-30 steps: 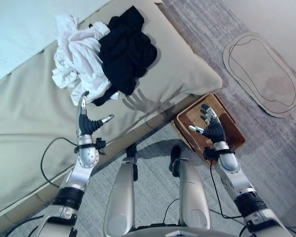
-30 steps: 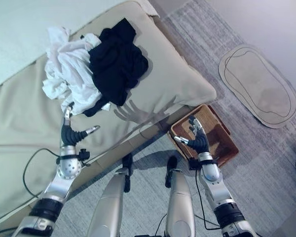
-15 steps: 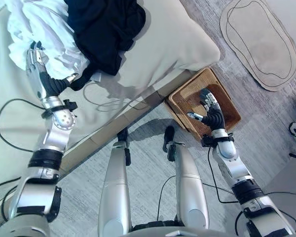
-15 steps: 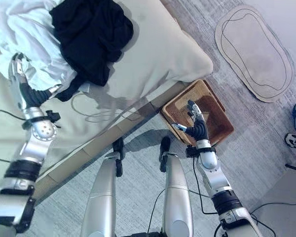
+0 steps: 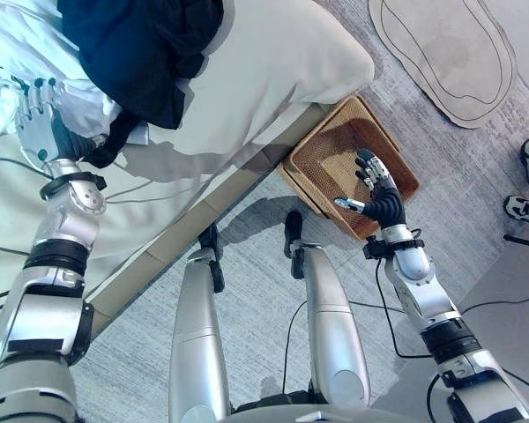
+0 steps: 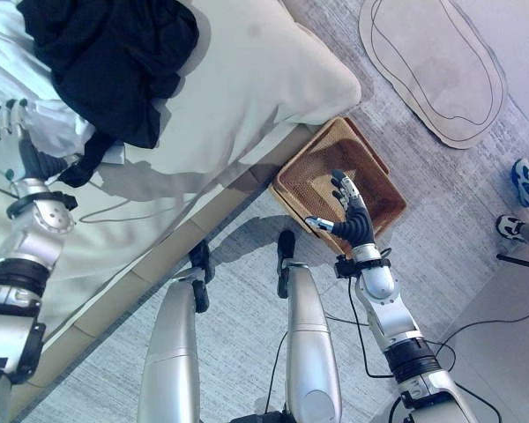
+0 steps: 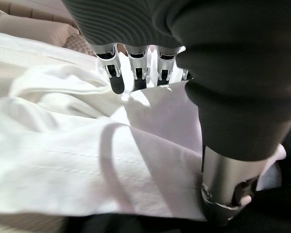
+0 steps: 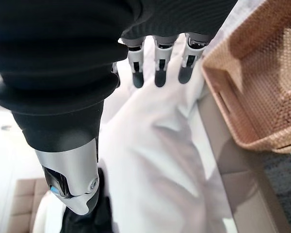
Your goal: Pick up clothes into the bucket
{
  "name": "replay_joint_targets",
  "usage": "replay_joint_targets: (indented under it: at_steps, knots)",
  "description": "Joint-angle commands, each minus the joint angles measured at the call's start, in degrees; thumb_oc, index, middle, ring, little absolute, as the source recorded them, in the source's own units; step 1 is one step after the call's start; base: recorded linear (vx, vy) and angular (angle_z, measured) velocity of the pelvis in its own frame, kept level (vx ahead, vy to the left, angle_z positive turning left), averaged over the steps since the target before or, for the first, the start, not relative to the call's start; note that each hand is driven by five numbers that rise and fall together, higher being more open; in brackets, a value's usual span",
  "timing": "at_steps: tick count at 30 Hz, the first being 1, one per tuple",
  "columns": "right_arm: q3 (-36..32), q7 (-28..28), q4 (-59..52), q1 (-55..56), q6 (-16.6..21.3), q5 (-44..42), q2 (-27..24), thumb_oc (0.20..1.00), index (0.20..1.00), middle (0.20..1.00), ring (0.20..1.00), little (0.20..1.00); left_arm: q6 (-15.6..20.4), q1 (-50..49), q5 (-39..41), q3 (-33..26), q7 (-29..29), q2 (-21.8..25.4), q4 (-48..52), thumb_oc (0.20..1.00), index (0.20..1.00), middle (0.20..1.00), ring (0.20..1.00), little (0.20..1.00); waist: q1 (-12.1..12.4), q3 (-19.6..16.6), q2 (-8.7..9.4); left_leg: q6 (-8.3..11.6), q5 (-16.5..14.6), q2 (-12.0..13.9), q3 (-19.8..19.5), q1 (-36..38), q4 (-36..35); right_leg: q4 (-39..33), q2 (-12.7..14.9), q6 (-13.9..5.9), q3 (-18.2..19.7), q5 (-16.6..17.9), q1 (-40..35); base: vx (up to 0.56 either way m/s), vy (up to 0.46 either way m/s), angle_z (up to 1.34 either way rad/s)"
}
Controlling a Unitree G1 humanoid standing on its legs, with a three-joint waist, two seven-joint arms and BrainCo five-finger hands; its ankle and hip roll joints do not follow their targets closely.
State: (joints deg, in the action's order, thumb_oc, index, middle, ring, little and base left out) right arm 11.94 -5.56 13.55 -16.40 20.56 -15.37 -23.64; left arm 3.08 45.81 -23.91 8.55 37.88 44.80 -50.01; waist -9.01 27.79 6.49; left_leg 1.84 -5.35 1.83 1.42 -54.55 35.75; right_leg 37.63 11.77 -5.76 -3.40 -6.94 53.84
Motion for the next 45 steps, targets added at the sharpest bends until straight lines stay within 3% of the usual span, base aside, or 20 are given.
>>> replay_joint_targets:
  at_steps: [1, 3, 4, 5, 6, 7, 8, 21, 29, 38, 45]
  knots:
    - [-0.4, 0.8, -4.4, 3.3, 3.6, -2.1, -1.7, 1.0, 1.0, 1.0, 1.0, 1.0, 1.8, -0.7, 0.9, 1.8, -1.1, 3.0, -1.0, 1.0, 1.0, 1.0, 1.0, 1.0, 0.1, -5.8, 0.26, -1.13, -3.7, 0.4, 0.0, -1.2, 2.8, -10.2, 3.2, -5.02, 1.8, 10.9, 0.9, 0.0, 0.0, 0.0]
    - [-0.5, 1.0, -4.3, 3.5, 3.6, -1.9, -1.8, 1.0, 1.0, 1.0, 1.0, 1.0, 2.1, -0.8, 0.4, 2.2, -1.5, 3.3, -0.2, 1.0, 1.0, 1.0, 1.0, 1.0, 0.1, -6.0, 0.19, -1.12, -3.6, 0.4, 0.0, -1.4, 2.7, -10.4, 3.4, -5.06, 1.7, 11.0, 0.9, 0.0, 0.0, 0.0]
    - [-0.5, 1.0, -4.1, 3.4, 3.6, -1.9, -1.7, 1.0, 1.0, 1.0, 1.0, 1.0, 2.4, -0.9, 0.2, 2.4, -1.8, 3.3, -0.1, 0.9, 0.9, 0.9, 0.9, 0.9, 0.2, -6.2, 0.12, -1.11, -3.5, 0.3, 0.0, -1.5, 2.6, -10.5, 3.5, -5.05, 1.7, 11.0, 1.0, 0.0, 0.0, 0.0]
    - [-0.6, 1.0, -4.1, 3.5, 3.6, -1.8, -1.7, 1.0, 1.0, 1.0, 1.0, 1.0, 2.4, -1.1, -0.2, 2.4, -2.1, 3.4, 0.1, 0.693, 0.693, 0.693, 0.693, 0.693, 0.2, -6.3, 0.07, -1.1, -3.5, 0.3, 0.0, -1.5, 2.5, -10.7, 3.5, -5.05, 1.6, 11.0, 1.0, 0.0, 0.0, 0.0]
    - [-0.6, 1.2, -4.1, 3.5, 3.7, -1.8, -1.7, 1.0, 1.0, 1.0, 1.0, 1.0, 2.4, -1.1, -0.4, 2.6, -2.3, 3.2, 0.2, 0.282, 0.282, 0.282, 0.282, 0.282, 0.2, -6.3, 0.04, -1.1, -3.5, 0.2, -0.1, -1.6, 2.5, -10.7, 3.6, -5.04, 1.6, 11.1, 0.9, 0.0, 0.0, 0.0]
    - [-0.6, 1.2, -4.1, 3.5, 3.7, -1.8, -1.7, 1.0, 1.0, 1.0, 1.0, 1.0, 2.4, -1.1, -0.4, 2.6, -2.3, 3.2, 0.2, 0.282, 0.282, 0.282, 0.282, 0.282, 0.2, -6.4, 0.04, -1.1, -3.5, 0.2, -0.1, -1.6, 2.5, -10.7, 3.6, -5.04, 1.6, 11.1, 0.9, 0.0, 0.0, 0.0]
    - [-0.7, 1.4, -4.0, 3.5, 3.7, -1.9, -1.6, 1.0, 1.0, 1.0, 1.0, 1.0, 2.4, -1.0, -0.5, 2.7, -2.5, 3.0, 0.4, 0.2, 0.2, 0.2, 0.2, 0.2, 0.2, -6.5, 0.0, -1.07, -3.4, 0.2, 0.0, -1.5, 2.2, -11.0, 3.7, -5.13, 1.5, 11.2, 0.8, 0.0, 0.0, 0.0]
    - [-0.3, 2.6, -3.0, 4.7, 3.2, -1.9, -1.0, 1.0, 1.0, 1.0, 1.0, 1.0, 3.4, -4.4, 0.2, 0.7, -3.7, 1.5, 1.2, 0.2, 0.2, 0.2, 0.2, 0.2, 0.8, -7.7, -0.61, -1.08, -3.1, 0.0, 0.6, 1.0, 0.0, -12.5, 4.4, -5.45, 0.9, 11.8, -1.2, 0.0, 0.0, 0.0]
    - [-0.3, 2.4, -0.5, 4.9, 2.7, -1.0, -0.3, 1.0, 1.0, 1.0, 1.0, 1.0, 5.8, -12.5, 0.9, -3.4, -3.7, -2.8, 8.1, 0.2, 0.2, 0.2, 0.2, 0.2, 2.6, -8.7, -1.08, -0.8, -2.2, -0.7, 0.3, 7.5, -4.7, -15.9, 5.3, -5.61, -0.4, 12.2, -7.4, 0.02, -0.006, 0.0]
    - [-1.1, 1.2, 4.2, 4.6, 1.3, 2.1, 1.0, 1.0, 1.0, 1.0, 1.0, 1.0, 10.7, -26.9, 0.3, -8.8, -5.7, -10.1, 24.0, 0.2, 0.2, 0.2, 0.2, 0.2, 6.3, -10.0, -1.59, -0.12, 0.6, -1.5, -0.9, 21.5, -15.1, -24.6, 6.7, -5.75, -3.8, 14.0, -22.5, 0.06, -0.033, 0.09]
    - [-2.3, 1.6, 6.5, 5.6, 0.4, 4.3, 0.7, 1.0, 1.0, 1.0, 1.0, 1.0, 14.9, -34.0, 1.1, -10.6, -10.9, -11.6, 35.5, 0.2, 0.2, 0.2, 0.2, 0.2, 8.1, -11.5, -2.09, 0.17, 1.1, -1.5, -2.0, 29.1, -19.3, -29.0, 6.5, -5.71, -6.0, 13.9, -31.5, 0.08, -0.048, 0.14]
